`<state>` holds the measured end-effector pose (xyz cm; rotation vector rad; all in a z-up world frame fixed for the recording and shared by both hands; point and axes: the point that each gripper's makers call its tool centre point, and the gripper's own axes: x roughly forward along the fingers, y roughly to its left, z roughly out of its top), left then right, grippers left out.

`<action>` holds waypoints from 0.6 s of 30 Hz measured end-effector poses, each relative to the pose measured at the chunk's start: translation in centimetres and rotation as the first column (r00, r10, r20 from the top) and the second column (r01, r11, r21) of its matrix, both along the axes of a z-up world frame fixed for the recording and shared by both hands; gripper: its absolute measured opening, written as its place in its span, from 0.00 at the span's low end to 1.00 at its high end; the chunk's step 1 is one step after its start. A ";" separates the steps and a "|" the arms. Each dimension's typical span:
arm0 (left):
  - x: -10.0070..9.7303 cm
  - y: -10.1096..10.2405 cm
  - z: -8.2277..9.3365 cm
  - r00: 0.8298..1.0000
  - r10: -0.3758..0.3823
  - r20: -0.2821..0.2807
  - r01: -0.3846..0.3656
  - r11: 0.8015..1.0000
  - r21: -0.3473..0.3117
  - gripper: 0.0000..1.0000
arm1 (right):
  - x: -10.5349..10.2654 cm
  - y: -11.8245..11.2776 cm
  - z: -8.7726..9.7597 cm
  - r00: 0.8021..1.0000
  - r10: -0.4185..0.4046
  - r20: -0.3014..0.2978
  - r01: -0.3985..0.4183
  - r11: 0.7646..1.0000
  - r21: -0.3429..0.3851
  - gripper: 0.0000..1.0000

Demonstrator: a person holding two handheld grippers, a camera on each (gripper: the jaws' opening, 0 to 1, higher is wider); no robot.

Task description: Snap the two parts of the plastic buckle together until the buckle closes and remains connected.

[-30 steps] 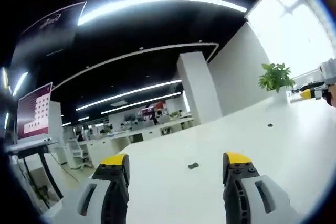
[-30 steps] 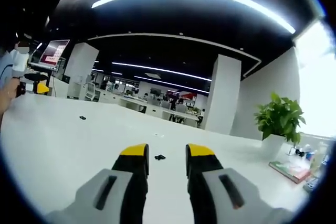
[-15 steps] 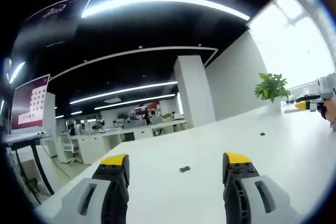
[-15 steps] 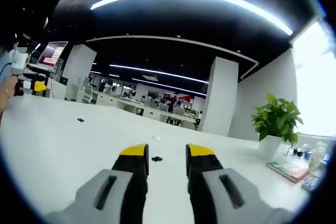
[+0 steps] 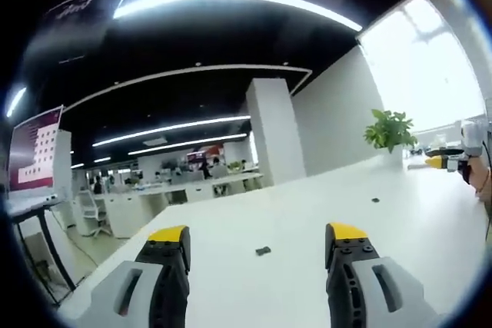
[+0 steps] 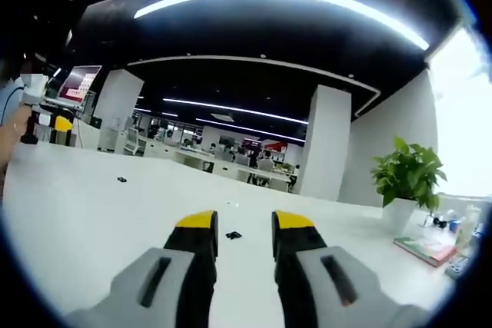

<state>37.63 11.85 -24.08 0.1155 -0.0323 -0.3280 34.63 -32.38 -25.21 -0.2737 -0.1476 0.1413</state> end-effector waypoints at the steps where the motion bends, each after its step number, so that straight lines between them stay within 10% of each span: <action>1: 0.1 -0.1 0.4 1.000 -0.003 0.000 0.003 1.000 0.011 0.73 | 0.0 0.0 0.0 1.000 0.001 -0.002 -0.001 1.000 0.000 0.28; 18: 3.2 -1.5 2.4 0.994 -0.063 -0.085 0.076 0.985 0.155 0.69 | 0.1 0.9 -0.6 0.998 0.044 -0.032 -0.044 0.999 0.001 0.28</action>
